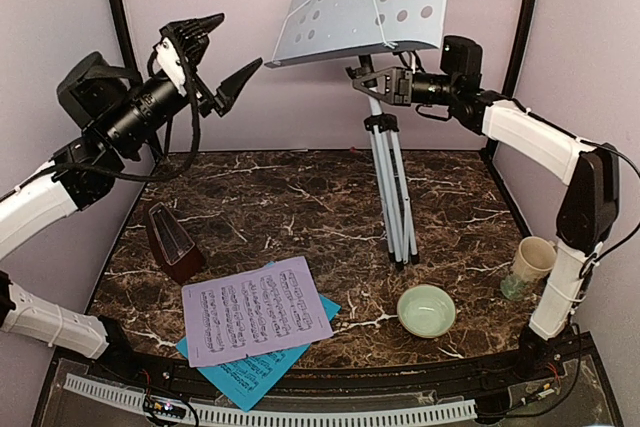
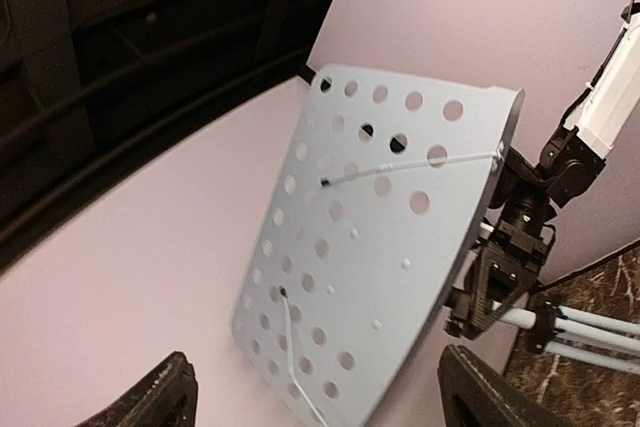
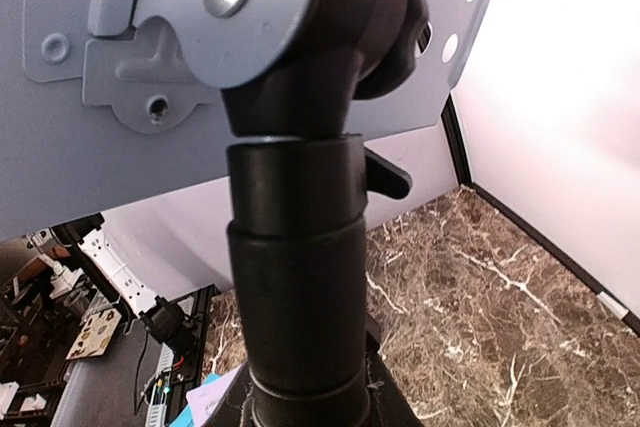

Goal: Set up the instrument practice props

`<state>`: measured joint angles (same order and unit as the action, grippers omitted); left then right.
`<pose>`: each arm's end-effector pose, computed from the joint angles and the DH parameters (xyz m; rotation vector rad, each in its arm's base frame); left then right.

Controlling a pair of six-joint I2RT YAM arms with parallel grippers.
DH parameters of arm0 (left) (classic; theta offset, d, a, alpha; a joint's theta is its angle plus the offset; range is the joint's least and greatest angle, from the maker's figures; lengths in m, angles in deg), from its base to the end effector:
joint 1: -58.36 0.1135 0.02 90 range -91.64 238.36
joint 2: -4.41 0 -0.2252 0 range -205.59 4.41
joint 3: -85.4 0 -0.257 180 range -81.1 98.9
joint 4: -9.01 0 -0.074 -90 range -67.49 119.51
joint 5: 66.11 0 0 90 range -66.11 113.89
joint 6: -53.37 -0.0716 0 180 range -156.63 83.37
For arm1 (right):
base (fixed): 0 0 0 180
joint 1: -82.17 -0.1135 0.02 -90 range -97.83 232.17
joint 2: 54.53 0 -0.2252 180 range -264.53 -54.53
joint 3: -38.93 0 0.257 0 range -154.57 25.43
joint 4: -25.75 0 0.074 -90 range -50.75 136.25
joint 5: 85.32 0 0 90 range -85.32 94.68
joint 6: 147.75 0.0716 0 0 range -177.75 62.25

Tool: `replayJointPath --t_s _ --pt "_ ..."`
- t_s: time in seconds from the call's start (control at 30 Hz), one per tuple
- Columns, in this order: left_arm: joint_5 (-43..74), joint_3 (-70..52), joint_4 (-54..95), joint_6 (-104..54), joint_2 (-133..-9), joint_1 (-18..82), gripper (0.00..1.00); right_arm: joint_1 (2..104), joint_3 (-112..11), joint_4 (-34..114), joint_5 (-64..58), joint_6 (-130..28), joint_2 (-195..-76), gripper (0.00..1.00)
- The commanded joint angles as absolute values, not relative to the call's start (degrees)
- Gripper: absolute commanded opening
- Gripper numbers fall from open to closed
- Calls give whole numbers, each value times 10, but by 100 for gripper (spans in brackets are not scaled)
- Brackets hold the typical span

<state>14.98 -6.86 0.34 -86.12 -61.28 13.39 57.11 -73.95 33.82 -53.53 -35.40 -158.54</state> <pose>0.1973 -0.2127 0.4892 0.8537 0.5971 -0.0088 0.3729 0.2416 0.3732 -0.8991 1.5082 1.4028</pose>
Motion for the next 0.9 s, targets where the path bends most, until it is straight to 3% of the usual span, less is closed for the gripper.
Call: replayJointPath --t_s 0.0,0.27,0.63,0.87 --pt "236 -120 0 -646 -610 132 86 569 -749 84 -532 -300 -1488 0" --pt "235 -226 -22 -440 -662 132 86 567 -706 -71 -510 -211 -1478 0" --pt "147 -221 -52 -335 -776 132 90 543 -682 -163 -513 -170 -1470 0" --pt "136 -226 -98 -293 -815 120 72 526 -677 -164 -511 -169 -1467 0"
